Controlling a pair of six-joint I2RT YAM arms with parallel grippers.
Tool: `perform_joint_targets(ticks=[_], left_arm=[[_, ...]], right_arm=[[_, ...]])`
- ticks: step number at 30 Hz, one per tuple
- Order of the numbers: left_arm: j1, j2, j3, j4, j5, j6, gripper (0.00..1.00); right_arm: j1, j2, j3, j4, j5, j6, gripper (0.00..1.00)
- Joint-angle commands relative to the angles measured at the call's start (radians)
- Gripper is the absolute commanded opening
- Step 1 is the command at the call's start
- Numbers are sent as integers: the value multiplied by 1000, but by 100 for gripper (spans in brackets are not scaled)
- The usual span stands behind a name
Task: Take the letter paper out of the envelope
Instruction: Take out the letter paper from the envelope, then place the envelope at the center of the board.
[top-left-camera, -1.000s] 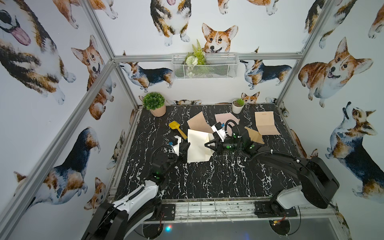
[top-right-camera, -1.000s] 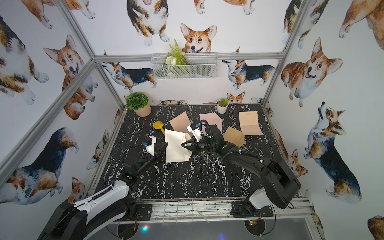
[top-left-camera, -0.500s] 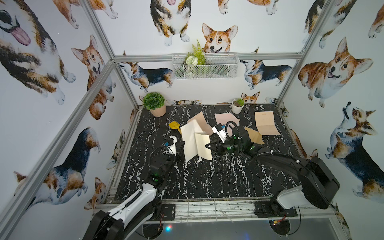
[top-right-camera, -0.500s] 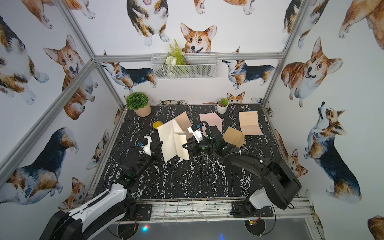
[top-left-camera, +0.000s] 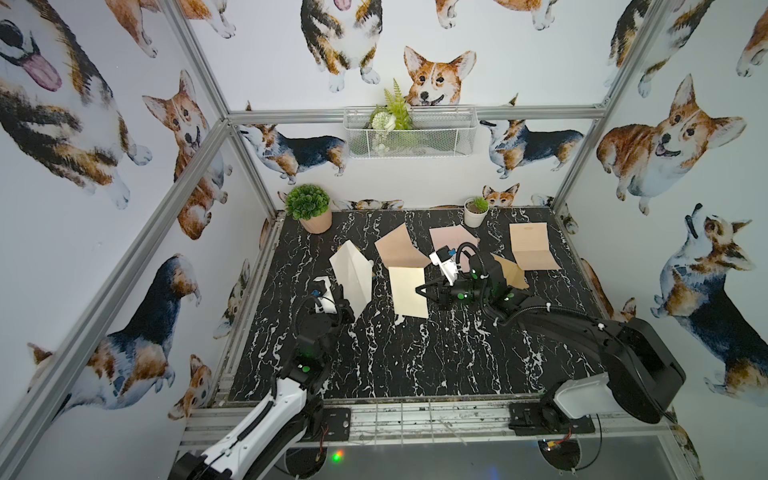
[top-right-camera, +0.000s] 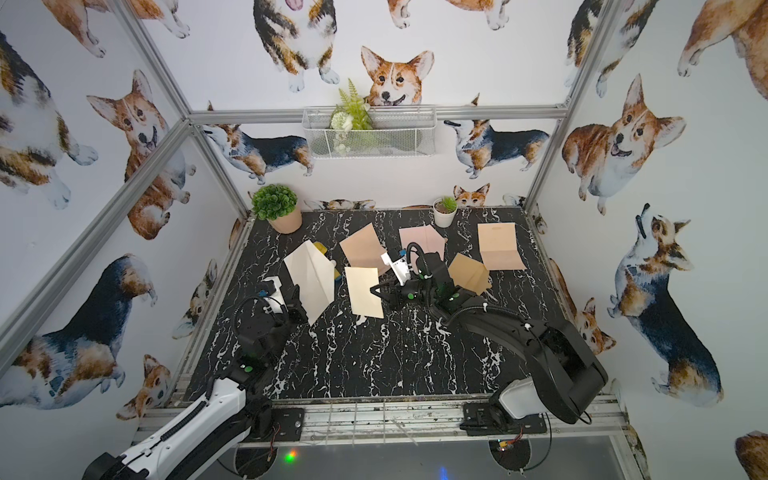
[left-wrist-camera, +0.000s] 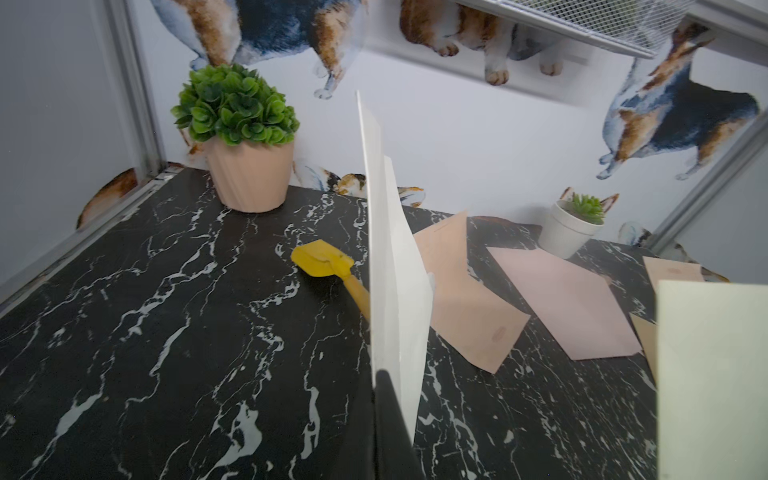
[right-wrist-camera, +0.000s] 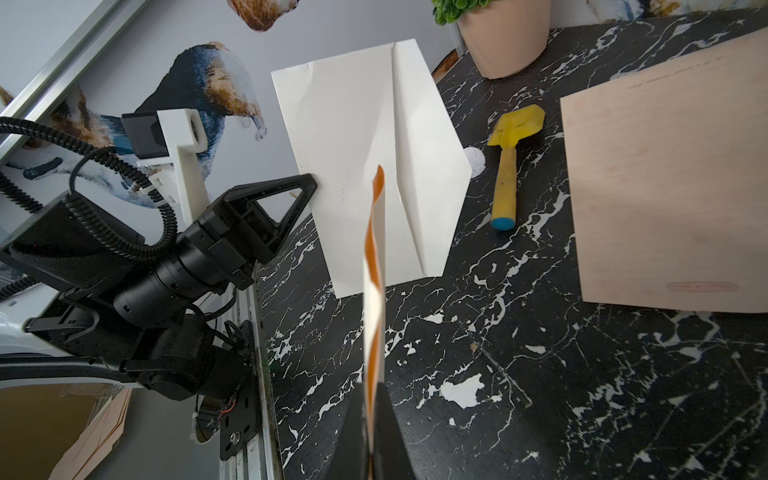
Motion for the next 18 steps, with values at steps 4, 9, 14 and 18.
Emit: perform_joint_targets(ticks=[4, 9, 14, 18], left_arm=[[5, 0, 9, -136, -220, -122, 0], [10, -20, 12, -225, -310, -177, 0], [22, -100, -28, -286, -396, -259, 0], [48, -145, -52, -306, -402, -300, 11]], right_arm=[[-2, 13, 5, 49, 2, -1, 0], [-2, 26, 10, 53, -13, -6, 0], [-2, 30, -29, 81, -21, 17, 0], [-3, 35, -68, 101, -29, 42, 0]])
